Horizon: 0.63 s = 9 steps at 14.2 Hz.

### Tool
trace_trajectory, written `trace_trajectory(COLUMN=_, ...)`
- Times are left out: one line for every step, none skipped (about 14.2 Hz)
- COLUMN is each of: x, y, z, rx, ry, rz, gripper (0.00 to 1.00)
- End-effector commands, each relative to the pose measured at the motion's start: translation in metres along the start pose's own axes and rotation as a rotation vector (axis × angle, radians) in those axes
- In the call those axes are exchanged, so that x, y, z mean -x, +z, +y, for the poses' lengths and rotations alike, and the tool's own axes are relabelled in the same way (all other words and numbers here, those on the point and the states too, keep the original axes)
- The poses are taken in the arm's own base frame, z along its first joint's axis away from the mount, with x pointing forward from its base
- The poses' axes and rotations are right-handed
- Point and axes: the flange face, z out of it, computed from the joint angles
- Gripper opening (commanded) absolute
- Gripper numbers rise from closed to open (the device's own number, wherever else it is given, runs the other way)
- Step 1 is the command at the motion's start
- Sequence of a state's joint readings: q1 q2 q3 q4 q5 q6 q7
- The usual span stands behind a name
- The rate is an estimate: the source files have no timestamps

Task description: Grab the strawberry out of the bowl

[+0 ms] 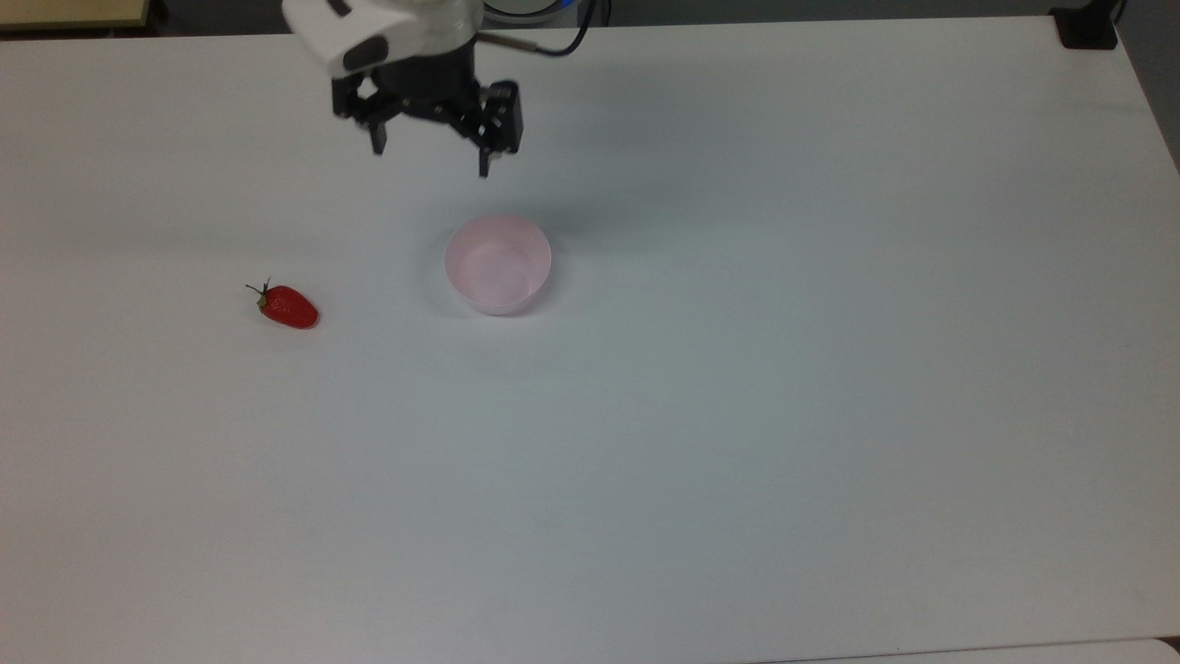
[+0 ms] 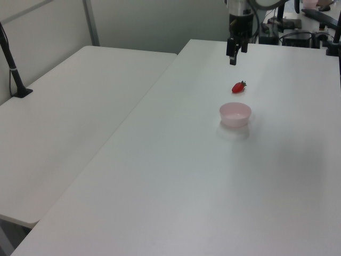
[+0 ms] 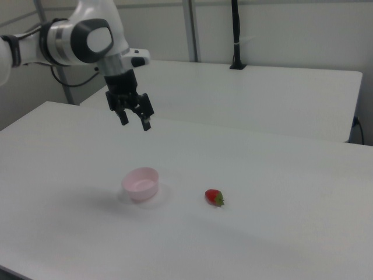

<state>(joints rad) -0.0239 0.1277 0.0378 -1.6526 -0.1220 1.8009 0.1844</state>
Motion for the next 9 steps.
trace_trajectory(x=0.03, y=-0.027, z=-0.001, rx=-0.017, ry=0.008, rz=-0.017, gripper=1.0)
trace_trajectory(x=0.033, y=-0.029, z=-0.005, rx=-0.018, ry=0.001, rz=-0.029, gripper=1.0)
trace_trajectory(x=0.036, y=-0.03, z=-0.012, rx=-0.015, ry=-0.012, rz=-0.04, gripper=1.0)
trace_trajectory(x=0.041, y=-0.039, z=-0.016, rx=-0.017, ry=-0.02, rz=-0.03, gripper=1.0)
trace_trajectory(x=0.043, y=-0.045, z=-0.014, rx=-0.019, ry=-0.019, rz=-0.019, gripper=1.0)
trace_trajectory(x=0.044, y=-0.048, z=-0.013, rx=-0.021, ry=-0.017, rz=-0.017, gripper=1.0)
trace_trajectory(x=0.046, y=-0.052, z=-0.012, rx=-0.024, ry=-0.016, rz=-0.01, gripper=1.0)
trace_trajectory(x=0.047, y=-0.052, z=-0.012, rx=-0.024, ry=-0.018, rz=-0.009, gripper=1.0)
trace_trajectory(x=0.047, y=-0.052, z=-0.013, rx=-0.024, ry=-0.019, rz=-0.009, gripper=1.0)
